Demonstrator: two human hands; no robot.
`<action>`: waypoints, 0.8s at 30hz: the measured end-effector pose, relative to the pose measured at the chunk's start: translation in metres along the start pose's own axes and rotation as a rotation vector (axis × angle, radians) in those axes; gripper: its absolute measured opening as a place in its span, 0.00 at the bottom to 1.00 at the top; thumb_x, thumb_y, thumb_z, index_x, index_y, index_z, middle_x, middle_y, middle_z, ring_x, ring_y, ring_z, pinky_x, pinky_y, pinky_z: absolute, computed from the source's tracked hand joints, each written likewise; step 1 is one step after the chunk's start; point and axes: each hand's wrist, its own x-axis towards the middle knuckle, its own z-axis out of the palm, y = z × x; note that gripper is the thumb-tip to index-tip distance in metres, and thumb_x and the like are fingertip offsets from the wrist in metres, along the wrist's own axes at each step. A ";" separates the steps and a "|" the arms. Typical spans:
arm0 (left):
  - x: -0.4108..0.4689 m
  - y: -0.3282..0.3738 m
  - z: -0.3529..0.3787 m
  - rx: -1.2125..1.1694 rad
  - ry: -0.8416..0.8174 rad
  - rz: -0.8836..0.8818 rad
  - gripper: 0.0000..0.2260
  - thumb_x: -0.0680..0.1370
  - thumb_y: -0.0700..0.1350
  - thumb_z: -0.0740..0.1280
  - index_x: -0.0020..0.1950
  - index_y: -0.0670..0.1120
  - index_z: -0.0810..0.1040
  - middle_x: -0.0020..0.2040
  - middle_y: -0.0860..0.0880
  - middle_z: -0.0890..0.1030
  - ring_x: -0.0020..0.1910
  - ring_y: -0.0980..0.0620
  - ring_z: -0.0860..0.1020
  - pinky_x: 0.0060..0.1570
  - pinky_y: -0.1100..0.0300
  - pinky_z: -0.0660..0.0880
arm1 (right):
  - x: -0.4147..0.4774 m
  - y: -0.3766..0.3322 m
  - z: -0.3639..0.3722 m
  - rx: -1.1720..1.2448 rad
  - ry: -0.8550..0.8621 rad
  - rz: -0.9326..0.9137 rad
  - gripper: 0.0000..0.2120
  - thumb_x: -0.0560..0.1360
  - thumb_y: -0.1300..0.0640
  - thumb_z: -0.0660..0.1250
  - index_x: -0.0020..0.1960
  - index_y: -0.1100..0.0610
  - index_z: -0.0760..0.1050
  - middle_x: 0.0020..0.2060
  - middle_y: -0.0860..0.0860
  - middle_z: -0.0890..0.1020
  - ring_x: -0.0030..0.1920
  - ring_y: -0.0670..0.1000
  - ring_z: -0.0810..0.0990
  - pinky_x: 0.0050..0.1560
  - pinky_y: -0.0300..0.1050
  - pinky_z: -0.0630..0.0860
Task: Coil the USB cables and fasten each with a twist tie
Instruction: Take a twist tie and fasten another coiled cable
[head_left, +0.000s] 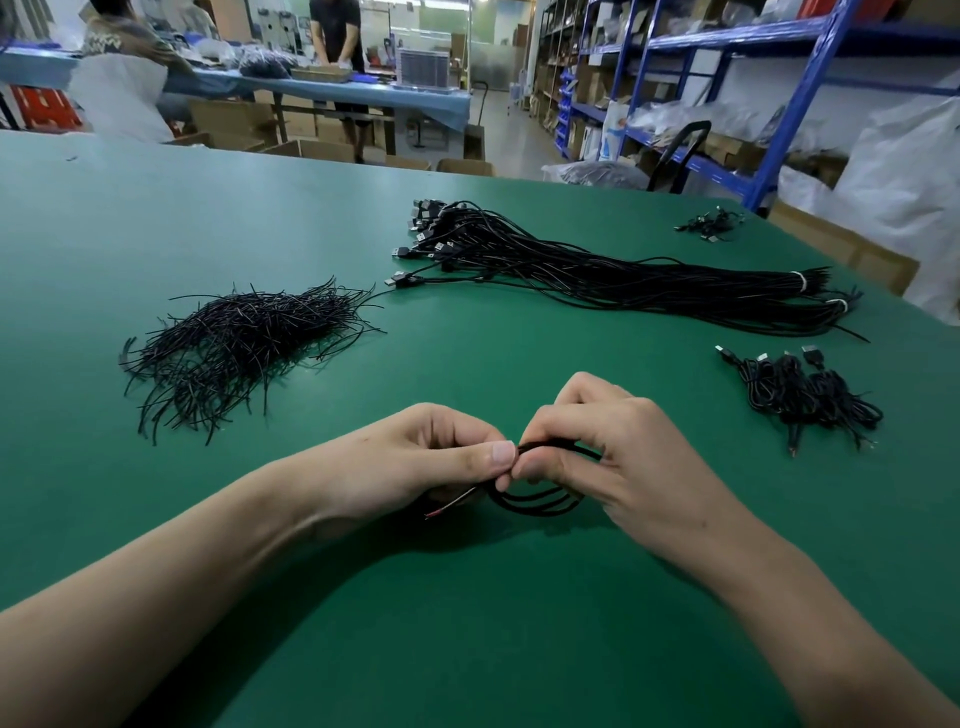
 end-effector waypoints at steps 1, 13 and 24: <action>0.001 0.000 0.001 0.010 0.021 0.013 0.12 0.79 0.53 0.65 0.38 0.50 0.80 0.29 0.49 0.64 0.28 0.54 0.60 0.28 0.65 0.59 | -0.001 0.001 0.000 0.005 0.018 0.009 0.12 0.73 0.34 0.64 0.46 0.39 0.81 0.40 0.47 0.74 0.46 0.48 0.75 0.45 0.37 0.67; 0.007 -0.001 0.002 0.239 0.671 0.266 0.13 0.78 0.55 0.66 0.40 0.48 0.81 0.30 0.58 0.70 0.30 0.57 0.64 0.30 0.64 0.61 | 0.001 -0.002 0.003 0.307 0.534 0.193 0.21 0.82 0.42 0.59 0.40 0.53 0.81 0.32 0.51 0.78 0.30 0.44 0.71 0.30 0.39 0.66; 0.009 -0.001 0.036 0.772 0.718 0.511 0.08 0.78 0.51 0.70 0.46 0.49 0.86 0.37 0.60 0.79 0.33 0.64 0.73 0.36 0.76 0.62 | 0.008 -0.019 0.029 1.388 0.067 0.503 0.34 0.72 0.34 0.61 0.58 0.64 0.75 0.59 0.68 0.80 0.59 0.60 0.82 0.63 0.57 0.78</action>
